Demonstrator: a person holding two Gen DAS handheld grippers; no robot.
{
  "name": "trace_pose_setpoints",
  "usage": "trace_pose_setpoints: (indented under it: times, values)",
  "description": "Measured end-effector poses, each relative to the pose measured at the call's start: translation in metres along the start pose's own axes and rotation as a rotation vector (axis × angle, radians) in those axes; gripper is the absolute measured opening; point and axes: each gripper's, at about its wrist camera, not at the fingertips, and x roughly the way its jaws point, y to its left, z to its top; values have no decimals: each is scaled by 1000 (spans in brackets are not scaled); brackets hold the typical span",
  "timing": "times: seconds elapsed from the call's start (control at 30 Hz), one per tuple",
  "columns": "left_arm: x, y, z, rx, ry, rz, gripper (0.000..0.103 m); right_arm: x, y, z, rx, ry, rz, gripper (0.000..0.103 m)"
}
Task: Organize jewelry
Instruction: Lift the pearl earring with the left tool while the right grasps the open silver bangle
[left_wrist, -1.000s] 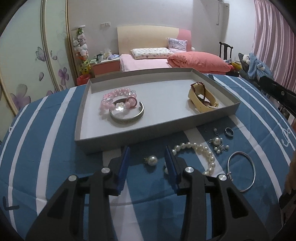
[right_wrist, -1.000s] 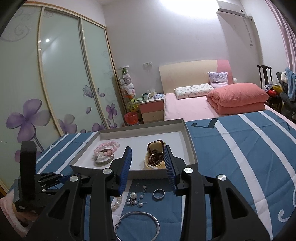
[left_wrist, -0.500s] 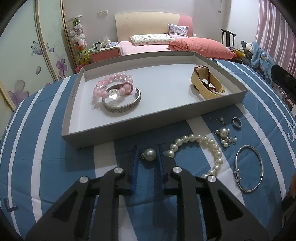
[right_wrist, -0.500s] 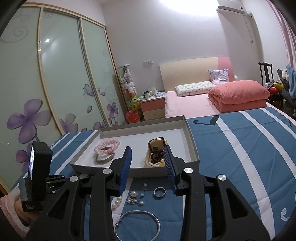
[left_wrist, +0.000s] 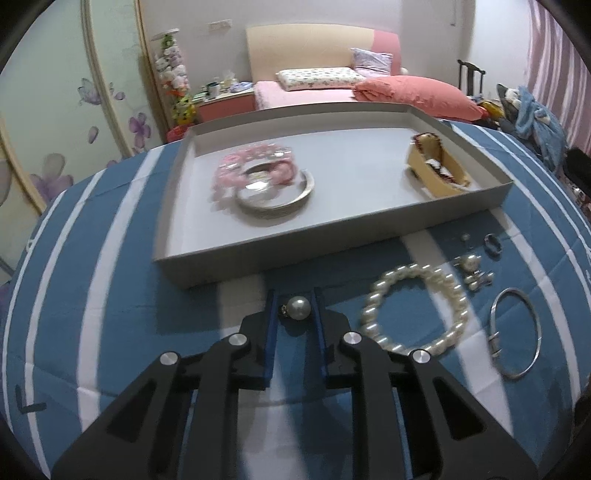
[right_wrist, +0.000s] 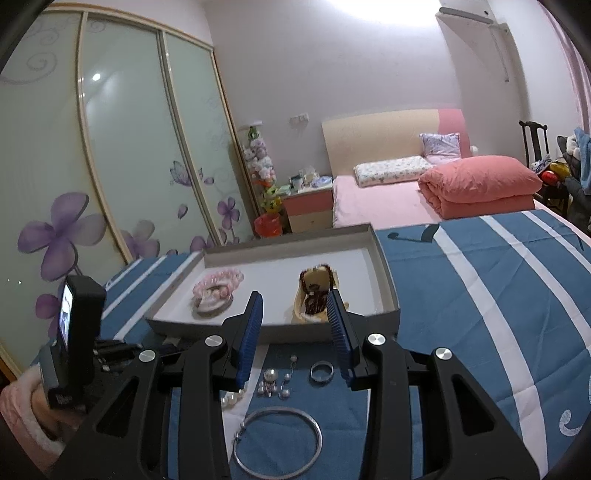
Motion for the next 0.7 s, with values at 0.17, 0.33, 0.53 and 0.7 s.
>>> trace_pose_setpoints:
  times: [0.17, 0.33, 0.53, 0.7]
  values:
    - [-8, 28, -11, -35, 6, 50, 16, 0, 2, -11, -36, 99, 17, 39]
    - [-17, 43, -21, -54, 4, 39, 16, 1, 7, -26, -80, 192, 23, 39]
    - [-22, 45, -27, -38, 2, 8, 17, 2, 6, -30, -81, 210, 30, 39]
    - [-23, 41, -29, -17, 6, 15, 27, 4, 3, -29, -65, 219, 38, 40]
